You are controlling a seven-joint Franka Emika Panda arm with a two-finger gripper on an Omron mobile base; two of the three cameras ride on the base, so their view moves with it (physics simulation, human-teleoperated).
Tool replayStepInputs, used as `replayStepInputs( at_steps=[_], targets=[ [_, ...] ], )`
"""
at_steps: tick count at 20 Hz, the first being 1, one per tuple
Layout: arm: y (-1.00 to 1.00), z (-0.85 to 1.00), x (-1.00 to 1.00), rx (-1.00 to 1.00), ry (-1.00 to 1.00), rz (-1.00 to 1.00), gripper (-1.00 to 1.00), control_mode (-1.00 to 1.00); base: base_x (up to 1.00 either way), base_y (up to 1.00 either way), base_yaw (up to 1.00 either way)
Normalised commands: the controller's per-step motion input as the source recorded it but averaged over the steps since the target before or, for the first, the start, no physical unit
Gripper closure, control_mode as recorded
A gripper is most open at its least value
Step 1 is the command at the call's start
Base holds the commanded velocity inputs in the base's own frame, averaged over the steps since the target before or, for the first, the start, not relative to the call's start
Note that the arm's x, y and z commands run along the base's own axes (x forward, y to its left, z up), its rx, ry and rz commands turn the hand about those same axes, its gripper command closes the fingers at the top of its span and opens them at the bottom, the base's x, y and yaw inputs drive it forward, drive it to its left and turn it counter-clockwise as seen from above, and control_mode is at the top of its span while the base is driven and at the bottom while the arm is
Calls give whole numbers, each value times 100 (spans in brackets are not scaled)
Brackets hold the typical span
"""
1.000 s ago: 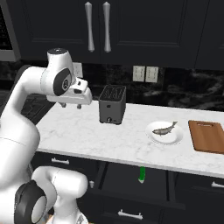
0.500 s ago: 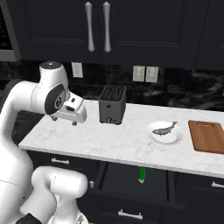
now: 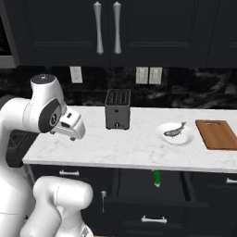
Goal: Pick up the knife from the drawer and place it on the cutting board. Then place the meat from the plate to the cutting board.
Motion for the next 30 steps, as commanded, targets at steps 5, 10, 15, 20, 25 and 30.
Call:
replayStepInputs(
  at_steps=[5, 10, 15, 20, 25, 30],
  targets=[
    [0, 0, 0, 0, 0, 0, -100, 100, 0, 52, -52],
    [0, 0, 0, 0, 0, 0, -100, 100, 8, 2, -54],
    [0, 0, 0, 0, 0, 0, -100, 100, 8, 14, -60],
    [0, 0, 0, 0, 0, 0, -100, 100, 27, 56, -48],
    [0, 0, 0, 0, 0, 0, -100, 100, 32, 85, -25],
    [2, 0, 0, 1, 0, -10, -100, -100, 2, 22, -13]
  ],
)
